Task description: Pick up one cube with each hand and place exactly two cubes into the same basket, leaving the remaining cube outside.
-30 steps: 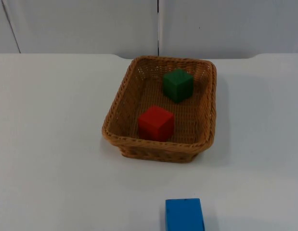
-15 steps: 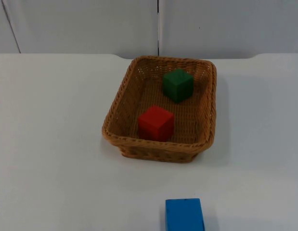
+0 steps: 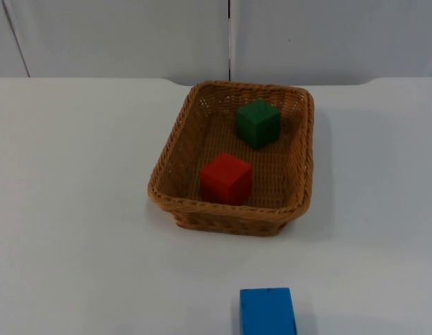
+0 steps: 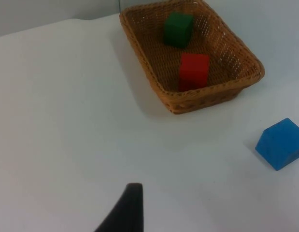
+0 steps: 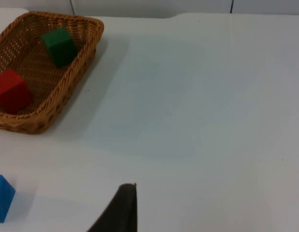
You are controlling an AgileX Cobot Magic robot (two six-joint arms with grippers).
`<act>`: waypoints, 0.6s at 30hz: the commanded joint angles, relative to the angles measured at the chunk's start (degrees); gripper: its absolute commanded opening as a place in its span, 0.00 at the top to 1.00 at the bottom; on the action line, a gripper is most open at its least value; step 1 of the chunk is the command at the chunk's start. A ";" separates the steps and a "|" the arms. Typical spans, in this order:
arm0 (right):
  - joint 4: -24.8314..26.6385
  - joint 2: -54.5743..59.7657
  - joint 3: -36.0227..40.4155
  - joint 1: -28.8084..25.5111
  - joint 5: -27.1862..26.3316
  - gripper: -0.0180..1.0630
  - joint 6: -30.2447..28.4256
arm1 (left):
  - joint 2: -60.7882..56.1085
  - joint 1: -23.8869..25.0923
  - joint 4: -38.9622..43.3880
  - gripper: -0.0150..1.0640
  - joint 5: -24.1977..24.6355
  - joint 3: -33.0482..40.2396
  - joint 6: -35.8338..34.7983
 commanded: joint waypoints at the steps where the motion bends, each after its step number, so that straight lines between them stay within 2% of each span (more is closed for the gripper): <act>1: -0.15 -0.25 0.08 -0.43 -0.31 0.01 0.15 | -0.25 0.14 0.30 0.01 -0.25 0.33 -0.30; 6: -0.15 -0.25 0.08 -0.43 -0.31 0.01 0.15 | -0.25 1.70 0.30 0.01 -0.24 0.33 -0.30; 18: -0.15 -0.25 0.08 -0.43 -0.31 0.01 0.15 | -0.25 11.37 0.30 0.01 -0.24 0.33 -0.30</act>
